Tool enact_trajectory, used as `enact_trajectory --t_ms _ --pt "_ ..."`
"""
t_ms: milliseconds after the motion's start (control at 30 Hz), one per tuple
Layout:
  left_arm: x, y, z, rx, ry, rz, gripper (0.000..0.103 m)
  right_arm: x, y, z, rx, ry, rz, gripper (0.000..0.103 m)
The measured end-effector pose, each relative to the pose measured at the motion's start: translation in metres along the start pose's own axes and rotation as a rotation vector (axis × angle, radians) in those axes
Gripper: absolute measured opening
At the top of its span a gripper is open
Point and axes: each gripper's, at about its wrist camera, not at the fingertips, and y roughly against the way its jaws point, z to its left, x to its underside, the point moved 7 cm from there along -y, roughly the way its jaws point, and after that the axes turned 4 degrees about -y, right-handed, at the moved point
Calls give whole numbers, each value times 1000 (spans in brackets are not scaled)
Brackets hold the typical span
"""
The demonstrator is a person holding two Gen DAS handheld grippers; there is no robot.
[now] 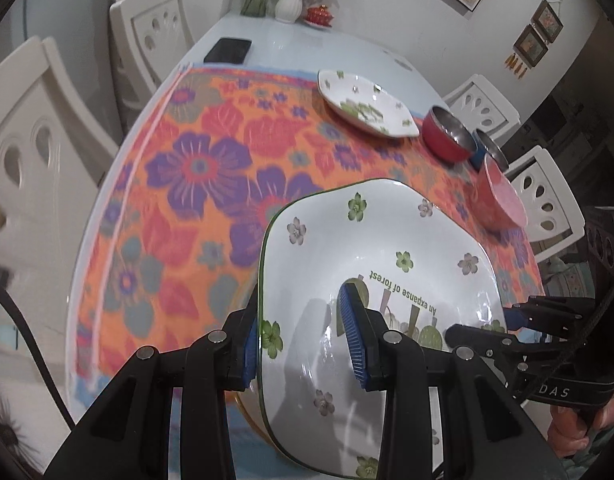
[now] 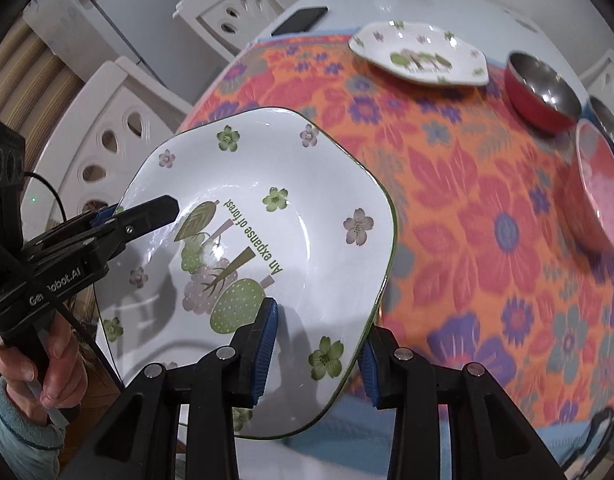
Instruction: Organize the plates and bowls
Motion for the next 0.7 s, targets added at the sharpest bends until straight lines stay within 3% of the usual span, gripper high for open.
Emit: enact_trajectory --t_ms 300,700 --pt "30 -10 -2 -21 28 35 33 28 -11 -7 33 17 36 36" --pt "32 -28 0 -42 33 61 33 24 -34 -18 101 10 67 36"
